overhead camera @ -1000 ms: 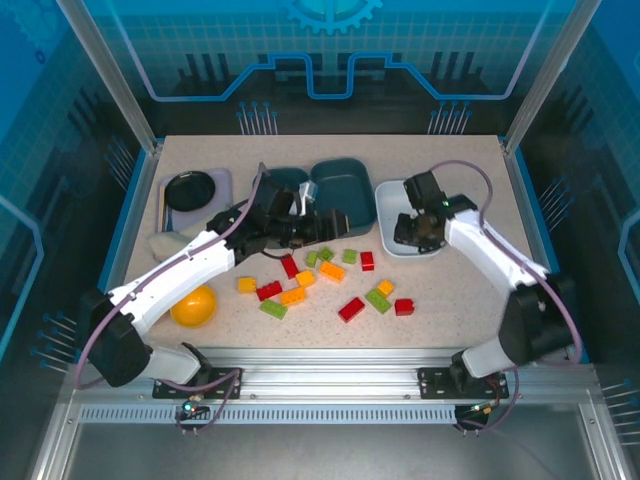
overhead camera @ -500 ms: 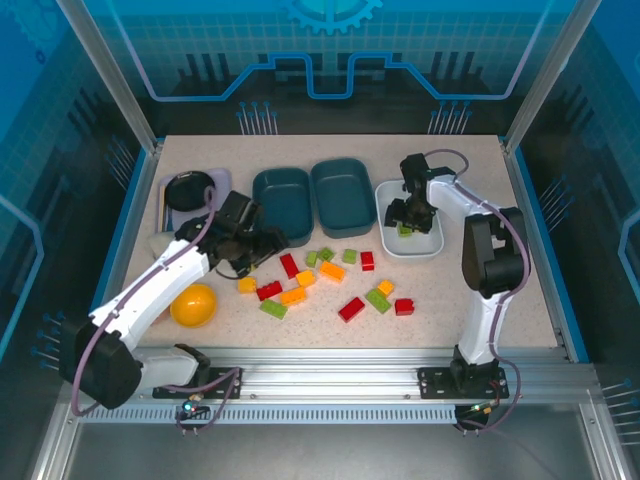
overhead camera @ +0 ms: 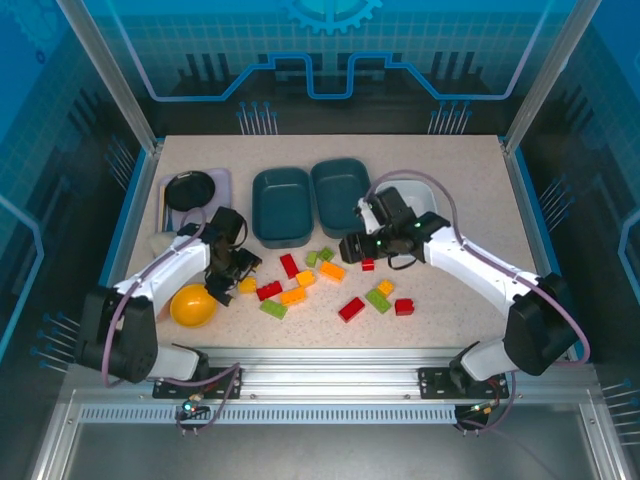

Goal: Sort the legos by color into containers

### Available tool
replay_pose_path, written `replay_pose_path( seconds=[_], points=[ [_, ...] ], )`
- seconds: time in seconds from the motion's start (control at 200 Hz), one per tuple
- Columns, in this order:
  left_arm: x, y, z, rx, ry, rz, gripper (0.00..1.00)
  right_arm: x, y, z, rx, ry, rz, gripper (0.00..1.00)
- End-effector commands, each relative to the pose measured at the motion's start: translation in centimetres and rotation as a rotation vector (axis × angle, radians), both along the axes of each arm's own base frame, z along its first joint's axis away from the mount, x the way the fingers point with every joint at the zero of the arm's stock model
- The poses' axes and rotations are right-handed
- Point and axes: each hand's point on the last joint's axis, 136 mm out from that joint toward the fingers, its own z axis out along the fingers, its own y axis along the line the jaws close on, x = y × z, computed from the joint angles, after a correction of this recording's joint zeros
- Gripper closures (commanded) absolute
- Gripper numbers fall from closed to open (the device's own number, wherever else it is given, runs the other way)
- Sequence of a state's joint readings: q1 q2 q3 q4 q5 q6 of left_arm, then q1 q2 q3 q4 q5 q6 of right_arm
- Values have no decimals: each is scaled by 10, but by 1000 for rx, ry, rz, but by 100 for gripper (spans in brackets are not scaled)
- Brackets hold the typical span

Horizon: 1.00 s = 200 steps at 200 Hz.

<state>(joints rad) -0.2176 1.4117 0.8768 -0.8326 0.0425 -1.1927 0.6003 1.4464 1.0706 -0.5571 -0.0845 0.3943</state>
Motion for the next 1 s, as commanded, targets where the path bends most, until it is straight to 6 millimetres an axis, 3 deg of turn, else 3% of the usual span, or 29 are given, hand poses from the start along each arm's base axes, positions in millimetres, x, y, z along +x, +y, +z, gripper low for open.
replay_pose_path(
  seconds=[0.0,0.21,0.465,0.55,0.665,0.73,0.795,0.865,0.995],
  points=[
    [18,-4,-2,-34,19,164,14,-20,18,2,65,-1,83,26],
    [16,6,-18,33,90,266,25,-36,27,6,96,9,118,27],
    [12,9,-38,55,122,294,39,-49,54,23,291,23,183,27],
    [13,8,-43,47,113,295,50,-48,57,24,309,30,175,28],
    [13,8,-47,49,118,287,57,-45,60,26,313,29,175,28],
    [14,9,-46,57,113,282,67,-43,62,28,310,27,175,29],
    [18,11,-41,67,87,271,79,-39,62,32,309,14,169,29],
    [26,14,-26,83,43,249,84,-35,59,40,305,-12,153,30],
    [55,21,31,185,-89,101,85,-16,39,56,297,-82,28,30]
  ],
)
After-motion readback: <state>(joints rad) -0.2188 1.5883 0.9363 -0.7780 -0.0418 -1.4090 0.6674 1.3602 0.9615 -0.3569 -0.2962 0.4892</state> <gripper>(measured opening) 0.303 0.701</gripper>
